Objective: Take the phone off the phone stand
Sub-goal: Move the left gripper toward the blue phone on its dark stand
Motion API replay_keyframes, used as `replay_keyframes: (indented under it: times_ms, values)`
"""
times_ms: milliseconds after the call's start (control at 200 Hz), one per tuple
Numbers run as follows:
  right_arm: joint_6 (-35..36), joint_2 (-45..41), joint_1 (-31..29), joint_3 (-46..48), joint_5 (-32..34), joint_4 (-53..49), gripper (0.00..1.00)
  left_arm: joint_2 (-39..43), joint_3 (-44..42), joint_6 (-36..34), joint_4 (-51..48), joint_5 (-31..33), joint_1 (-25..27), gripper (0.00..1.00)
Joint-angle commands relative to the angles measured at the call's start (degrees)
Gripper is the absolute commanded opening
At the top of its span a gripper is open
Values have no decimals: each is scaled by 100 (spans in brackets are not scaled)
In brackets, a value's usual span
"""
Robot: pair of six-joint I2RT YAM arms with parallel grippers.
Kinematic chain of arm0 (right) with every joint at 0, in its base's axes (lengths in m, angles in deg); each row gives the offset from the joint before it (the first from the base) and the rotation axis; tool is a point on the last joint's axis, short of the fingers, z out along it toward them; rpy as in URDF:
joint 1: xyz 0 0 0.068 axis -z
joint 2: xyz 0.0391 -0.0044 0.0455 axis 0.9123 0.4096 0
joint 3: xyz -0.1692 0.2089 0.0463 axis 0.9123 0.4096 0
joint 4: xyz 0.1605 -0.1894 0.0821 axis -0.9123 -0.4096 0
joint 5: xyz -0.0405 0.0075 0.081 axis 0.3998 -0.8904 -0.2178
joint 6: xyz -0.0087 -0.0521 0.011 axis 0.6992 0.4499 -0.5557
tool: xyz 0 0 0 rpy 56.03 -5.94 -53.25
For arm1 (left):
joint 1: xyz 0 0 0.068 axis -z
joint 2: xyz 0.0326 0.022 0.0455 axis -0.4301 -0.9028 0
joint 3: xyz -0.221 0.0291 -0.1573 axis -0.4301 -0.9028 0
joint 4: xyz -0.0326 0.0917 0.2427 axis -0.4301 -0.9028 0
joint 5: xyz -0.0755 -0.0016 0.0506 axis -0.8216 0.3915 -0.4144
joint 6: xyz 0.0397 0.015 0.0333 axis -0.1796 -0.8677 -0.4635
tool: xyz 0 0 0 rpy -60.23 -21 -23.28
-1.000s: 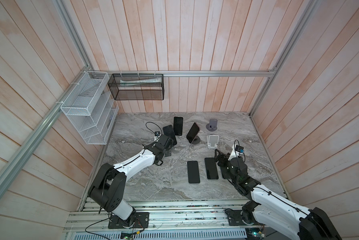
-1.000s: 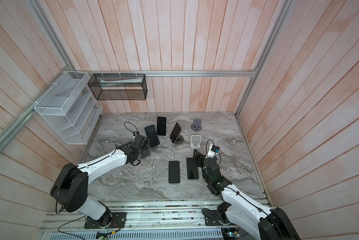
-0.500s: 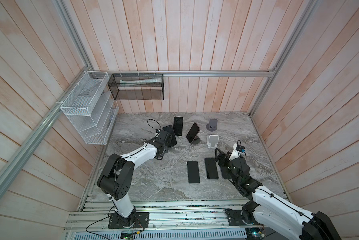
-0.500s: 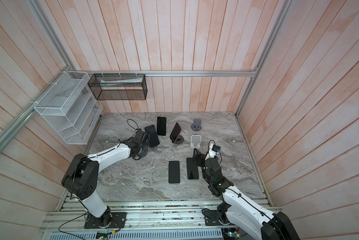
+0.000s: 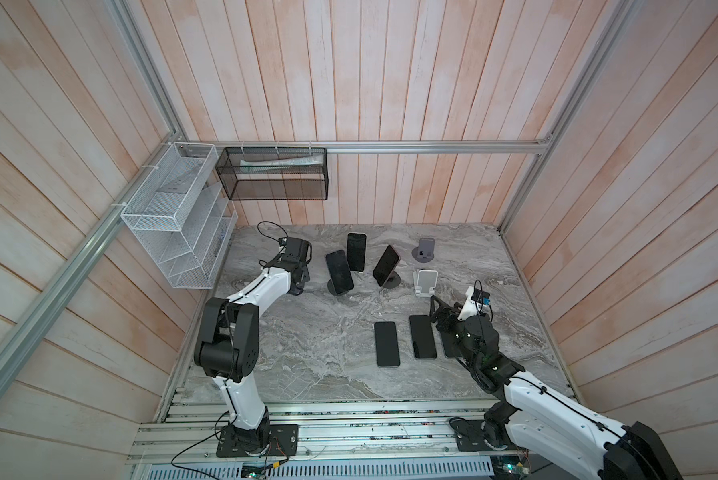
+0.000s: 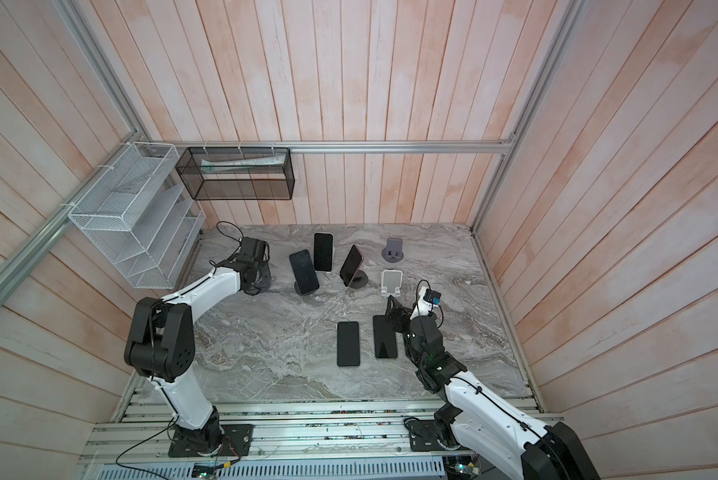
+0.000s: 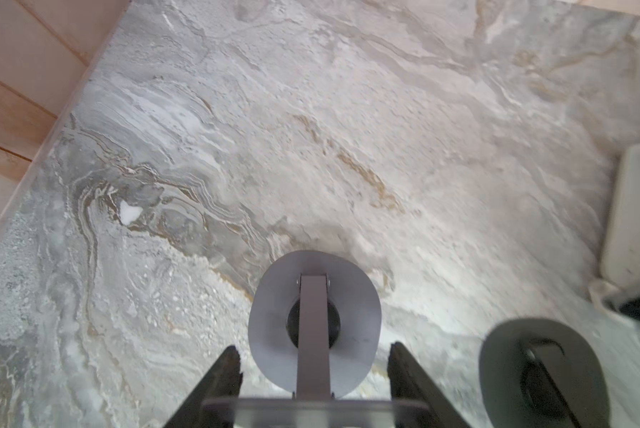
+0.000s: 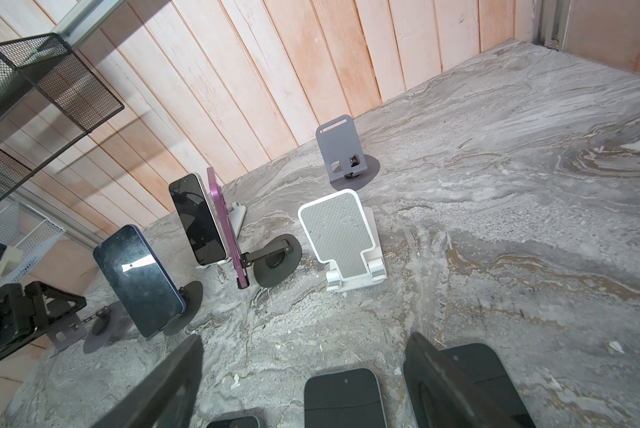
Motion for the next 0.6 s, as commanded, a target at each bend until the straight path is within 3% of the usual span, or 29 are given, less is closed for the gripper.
replay_keyframes:
  times_ms: [0, 145, 265, 315, 495, 595]
  values:
    - [64, -10, 28, 34, 91, 126, 86, -353, 207, 83, -420, -138, 34, 58]
    - [34, -70, 28, 65, 122, 153, 86, -240, 128, 202, -438, -268, 38, 67]
    - [31, -60, 28, 78, 121, 171, 86, -8, 233, 200, -738, -299, 32, 86]
    - [38, -67, 28, 61, 79, 161, 86, 203, 215, 226, -799, -290, 34, 100]
    - [37, -76, 29, 17, 67, 64, 87, 1269, 95, 335, -887, -247, 80, 100]
    - [11, -145, 28, 50, 95, 86, 87, 1911, -95, 400, -784, -128, 441, 100]
